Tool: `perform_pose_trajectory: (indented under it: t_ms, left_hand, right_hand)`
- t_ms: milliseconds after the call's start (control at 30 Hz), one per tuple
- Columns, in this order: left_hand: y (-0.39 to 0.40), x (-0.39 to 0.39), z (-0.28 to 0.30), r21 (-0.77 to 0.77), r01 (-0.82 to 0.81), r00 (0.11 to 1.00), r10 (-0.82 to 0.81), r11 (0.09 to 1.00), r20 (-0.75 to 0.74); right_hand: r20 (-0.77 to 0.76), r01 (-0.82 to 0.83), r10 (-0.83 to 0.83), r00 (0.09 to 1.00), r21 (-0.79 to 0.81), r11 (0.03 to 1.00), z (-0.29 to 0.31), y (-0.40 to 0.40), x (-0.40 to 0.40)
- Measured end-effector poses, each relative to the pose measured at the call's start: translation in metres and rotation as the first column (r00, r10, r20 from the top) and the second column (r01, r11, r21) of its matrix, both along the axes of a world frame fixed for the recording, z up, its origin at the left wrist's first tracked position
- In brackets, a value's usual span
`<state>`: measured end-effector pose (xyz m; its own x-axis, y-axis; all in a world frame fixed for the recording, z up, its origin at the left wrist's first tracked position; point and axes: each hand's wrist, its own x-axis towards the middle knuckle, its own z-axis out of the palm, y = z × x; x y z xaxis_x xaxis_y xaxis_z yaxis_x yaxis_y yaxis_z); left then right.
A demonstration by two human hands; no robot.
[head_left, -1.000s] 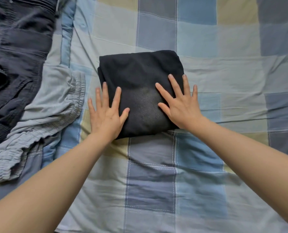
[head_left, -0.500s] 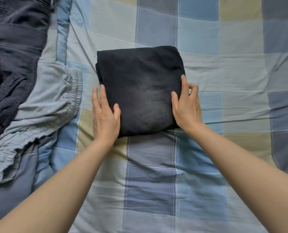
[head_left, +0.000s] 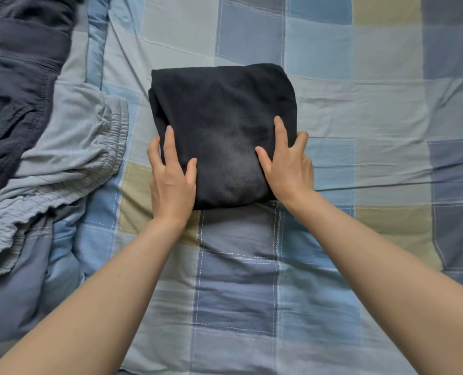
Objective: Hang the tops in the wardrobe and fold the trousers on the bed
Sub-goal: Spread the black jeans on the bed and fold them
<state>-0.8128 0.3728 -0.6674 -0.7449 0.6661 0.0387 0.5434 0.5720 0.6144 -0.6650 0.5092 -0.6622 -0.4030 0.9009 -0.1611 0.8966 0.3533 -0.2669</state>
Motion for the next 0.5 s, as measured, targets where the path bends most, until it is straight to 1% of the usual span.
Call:
perform_pose_trajectory:
  t_ms: [133,233,267,400,500]
  left_hand:
    - [-0.015,0.011,0.023,0.104,0.042,0.999,-0.043,0.994,0.001]
    - [-0.033,0.024,0.052,0.129,0.091,0.996,-0.09,0.987,-0.017]
    - [-0.039,0.028,0.064,0.128,0.109,0.994,-0.106,0.986,-0.027]
    - [-0.066,0.048,0.113,0.118,0.144,0.99,-0.144,0.982,-0.012]
    - [-0.086,0.069,0.174,0.114,0.18,0.983,-0.182,0.977,0.01]
  right_hand:
    - [-0.035,-0.05,0.054,0.998,0.109,0.993,0.024,-0.016,0.016]
    - [-0.055,-0.061,0.074,0.996,0.218,0.974,0.053,-0.033,0.035]
    - [-0.065,-0.06,0.077,0.995,0.227,0.972,0.065,-0.039,0.042]
    - [-0.092,-0.049,0.066,0.994,0.17,0.984,0.121,-0.069,0.068]
    - [-0.135,0.012,-0.003,0.991,0.065,0.998,0.192,-0.096,0.094]
